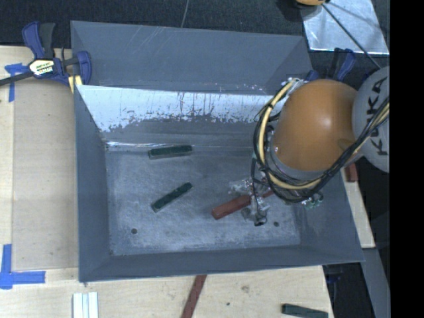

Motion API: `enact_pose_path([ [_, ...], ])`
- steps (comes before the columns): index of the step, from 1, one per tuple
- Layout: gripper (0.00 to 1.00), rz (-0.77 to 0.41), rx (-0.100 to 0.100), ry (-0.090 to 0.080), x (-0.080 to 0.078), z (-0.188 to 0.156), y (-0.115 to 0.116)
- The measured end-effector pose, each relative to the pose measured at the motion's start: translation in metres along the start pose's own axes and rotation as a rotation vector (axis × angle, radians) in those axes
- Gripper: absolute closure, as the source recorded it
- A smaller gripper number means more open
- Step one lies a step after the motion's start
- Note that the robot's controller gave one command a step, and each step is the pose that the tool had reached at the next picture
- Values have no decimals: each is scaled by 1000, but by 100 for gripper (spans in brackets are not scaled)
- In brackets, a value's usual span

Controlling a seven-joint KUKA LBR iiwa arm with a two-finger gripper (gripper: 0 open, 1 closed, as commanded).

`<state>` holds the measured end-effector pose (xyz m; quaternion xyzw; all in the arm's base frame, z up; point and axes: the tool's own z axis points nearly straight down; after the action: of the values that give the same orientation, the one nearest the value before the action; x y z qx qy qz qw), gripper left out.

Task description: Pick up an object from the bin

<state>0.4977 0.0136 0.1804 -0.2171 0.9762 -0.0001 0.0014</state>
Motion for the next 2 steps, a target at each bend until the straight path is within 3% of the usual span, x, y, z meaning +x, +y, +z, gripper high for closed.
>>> enact_pose_path([
  [2, 100, -1, 0, 0, 0, 0, 0],
])
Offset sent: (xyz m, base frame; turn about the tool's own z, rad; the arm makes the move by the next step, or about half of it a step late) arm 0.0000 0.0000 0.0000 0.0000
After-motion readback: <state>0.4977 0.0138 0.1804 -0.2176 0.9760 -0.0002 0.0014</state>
